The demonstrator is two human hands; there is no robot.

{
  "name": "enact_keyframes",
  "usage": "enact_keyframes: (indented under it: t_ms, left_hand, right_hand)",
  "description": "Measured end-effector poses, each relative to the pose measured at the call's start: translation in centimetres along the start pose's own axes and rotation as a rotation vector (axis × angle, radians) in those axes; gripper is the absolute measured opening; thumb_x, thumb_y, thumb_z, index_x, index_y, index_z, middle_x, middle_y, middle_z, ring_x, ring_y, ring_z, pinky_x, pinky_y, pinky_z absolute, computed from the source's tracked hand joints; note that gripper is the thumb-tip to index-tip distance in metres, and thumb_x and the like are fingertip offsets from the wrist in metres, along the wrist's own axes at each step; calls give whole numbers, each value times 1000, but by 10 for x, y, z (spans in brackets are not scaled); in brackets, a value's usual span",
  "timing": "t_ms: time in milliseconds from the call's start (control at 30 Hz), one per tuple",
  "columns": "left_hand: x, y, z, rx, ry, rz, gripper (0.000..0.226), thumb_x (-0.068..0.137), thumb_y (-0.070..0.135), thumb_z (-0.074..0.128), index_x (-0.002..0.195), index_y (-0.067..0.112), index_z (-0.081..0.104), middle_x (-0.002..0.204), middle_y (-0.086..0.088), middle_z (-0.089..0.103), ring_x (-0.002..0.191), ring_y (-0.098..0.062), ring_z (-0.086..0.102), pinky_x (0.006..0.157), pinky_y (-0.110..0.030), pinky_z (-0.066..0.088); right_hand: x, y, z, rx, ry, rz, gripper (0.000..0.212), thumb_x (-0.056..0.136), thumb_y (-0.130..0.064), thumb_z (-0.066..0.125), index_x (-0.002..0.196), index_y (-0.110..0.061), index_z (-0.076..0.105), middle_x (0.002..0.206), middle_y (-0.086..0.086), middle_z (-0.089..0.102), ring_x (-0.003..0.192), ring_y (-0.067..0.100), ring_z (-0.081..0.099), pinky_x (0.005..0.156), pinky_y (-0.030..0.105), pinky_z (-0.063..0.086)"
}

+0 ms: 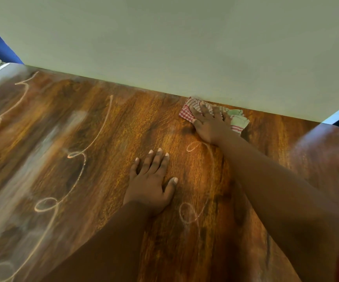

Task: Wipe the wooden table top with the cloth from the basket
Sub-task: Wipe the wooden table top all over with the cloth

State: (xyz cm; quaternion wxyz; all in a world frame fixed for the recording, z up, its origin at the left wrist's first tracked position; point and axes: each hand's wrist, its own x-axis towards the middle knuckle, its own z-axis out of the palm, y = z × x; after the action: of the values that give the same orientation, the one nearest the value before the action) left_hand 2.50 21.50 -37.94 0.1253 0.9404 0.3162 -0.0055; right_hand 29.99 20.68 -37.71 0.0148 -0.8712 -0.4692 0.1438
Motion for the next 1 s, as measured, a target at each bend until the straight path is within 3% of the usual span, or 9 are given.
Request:
enact_keyframes:
  t_ms: [200,333,467,733,1000]
  left_hand:
    - [0,0,2,-7,17,-1,71,91,64,8,154,32,0,160,9,-9,145,-8,-19,115,-41,-17]
    - [1,0,2,9,23,-2,73,90,65,8,154,31,1,161,8,-8,145,-9,-18,115,-42,-15]
    - [0,1,2,12,27,3,73,89,65,8,154,30,2,161,7,-5,146,-10,-17,114,-41,-17]
    - [1,0,1,10,13,4,73,90,64,9,154,30,3,161,7,-6,145,-9,-17,115,-41,-16]
    - [1,0,2,6,20,6,71,92,62,12,154,29,4,162,6,-5,146,-10,-16,116,-43,-13]
  right_hand:
    - [-99,-21,31,16,41,-67,51,96,-57,5,143,-52,-12,159,-7,-8,145,26,-11,110,47,-14]
    - [-162,-29,47,34,32,-134,50,91,-60,-3,137,-58,-22,155,-13,-16,140,19,-23,106,42,-23]
    - [-152,-27,41,50,11,-100,50,94,-59,2,141,-57,-14,157,-15,-15,143,21,-21,109,47,-16]
    - [-64,-26,18,48,-61,8,51,99,-54,11,147,-48,-5,160,-6,-13,144,27,-17,109,50,-16]
    - [-190,-35,50,69,6,-98,50,93,-60,-1,138,-56,-23,154,-11,-23,140,22,-28,106,44,-24]
